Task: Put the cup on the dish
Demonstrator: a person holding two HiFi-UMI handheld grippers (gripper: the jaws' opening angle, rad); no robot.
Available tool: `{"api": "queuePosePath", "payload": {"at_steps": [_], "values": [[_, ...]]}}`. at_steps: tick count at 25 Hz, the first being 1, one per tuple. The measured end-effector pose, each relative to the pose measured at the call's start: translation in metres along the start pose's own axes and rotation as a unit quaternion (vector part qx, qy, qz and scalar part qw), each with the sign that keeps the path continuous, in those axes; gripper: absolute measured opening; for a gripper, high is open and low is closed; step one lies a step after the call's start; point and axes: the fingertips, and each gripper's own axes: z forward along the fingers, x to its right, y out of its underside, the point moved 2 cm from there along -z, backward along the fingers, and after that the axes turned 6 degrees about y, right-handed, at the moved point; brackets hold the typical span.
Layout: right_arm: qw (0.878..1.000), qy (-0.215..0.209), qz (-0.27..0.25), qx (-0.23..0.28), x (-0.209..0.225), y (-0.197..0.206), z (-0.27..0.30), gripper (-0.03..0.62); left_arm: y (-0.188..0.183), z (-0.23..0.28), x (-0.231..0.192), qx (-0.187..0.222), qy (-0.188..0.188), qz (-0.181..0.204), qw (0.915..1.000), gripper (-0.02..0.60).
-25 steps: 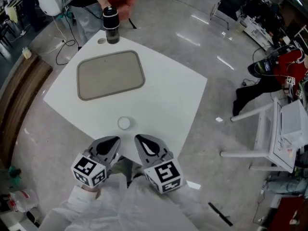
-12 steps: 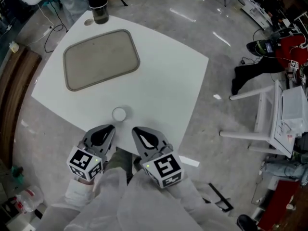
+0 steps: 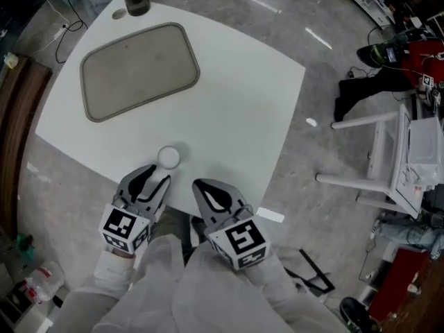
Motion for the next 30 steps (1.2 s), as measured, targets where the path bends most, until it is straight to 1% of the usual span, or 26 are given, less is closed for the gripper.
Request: {"api": "queuePosePath", "payload": {"at_steps": [4,10,13,15,19,23,30], "values": [[1.0,0.004,0.009,-0.005,0.003,0.007,-0.001,0.012,0.002,0.011,-0.005,-0.009,-0.007,0.0,0.9999,0.207],[1.0,0.002,0.014,-0.004,0.003,0.011,0.0,0.012,0.001,0.025,-0.004,-0.025,-0.003,0.03,0.9992,0.235],[1.0,0.001,0.018,-0.004,0.002,0.012,0.002,0.012,-0.002,0.03,-0.005,-0.025,-0.005,0.044,0.9987,0.244],[1.0,0.002,0.018,-0.002,0.003,0.013,0.004,0.012,-0.002,0.033,-0.007,-0.023,-0.007,0.046,0.9987,0.249],[0.999,0.002,0.029,-0.012,0.001,0.016,0.005,0.012,-0.002,0.035,-0.008,-0.029,-0.003,0.047,0.9985,0.252],[0.999,0.005,0.031,-0.009,0.004,0.021,0.004,0.012,-0.003,0.038,-0.008,-0.024,-0.004,0.05,0.9984,0.252],[0.999,0.008,0.046,-0.018,0.007,0.024,0.001,0.012,-0.005,0.048,-0.006,-0.025,0.008,0.057,0.998,0.252]]}}
